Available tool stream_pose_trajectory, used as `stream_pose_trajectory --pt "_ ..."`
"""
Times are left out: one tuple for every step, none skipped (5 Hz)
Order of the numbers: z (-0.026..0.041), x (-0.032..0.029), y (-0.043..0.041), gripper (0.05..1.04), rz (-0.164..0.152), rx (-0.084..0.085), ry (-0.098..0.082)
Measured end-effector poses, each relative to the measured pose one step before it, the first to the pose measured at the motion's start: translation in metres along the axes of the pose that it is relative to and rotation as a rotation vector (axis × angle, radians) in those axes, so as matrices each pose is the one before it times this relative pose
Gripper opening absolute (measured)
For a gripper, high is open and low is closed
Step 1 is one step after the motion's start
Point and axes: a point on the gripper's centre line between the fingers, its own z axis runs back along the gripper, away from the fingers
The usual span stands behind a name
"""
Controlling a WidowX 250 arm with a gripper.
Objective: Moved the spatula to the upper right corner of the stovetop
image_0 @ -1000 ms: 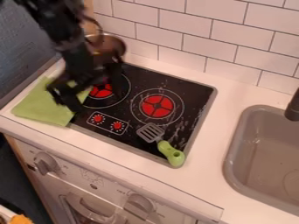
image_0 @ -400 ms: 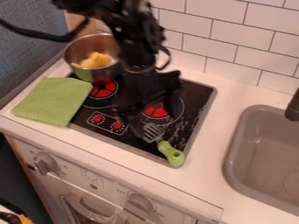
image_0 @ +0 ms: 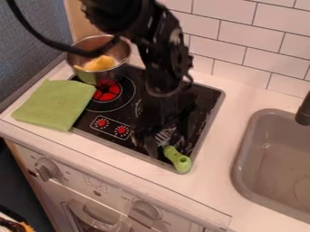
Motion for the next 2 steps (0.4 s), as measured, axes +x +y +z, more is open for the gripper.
stream_pose_trajectory --pt "-0.01621 -0.00490 0.00720 1.000 -0.0194 0.0536 -0.0062" --pt "-0.00319 0.00081 -0.00573 0.947 -0.0428 0.0234 -0.0285"
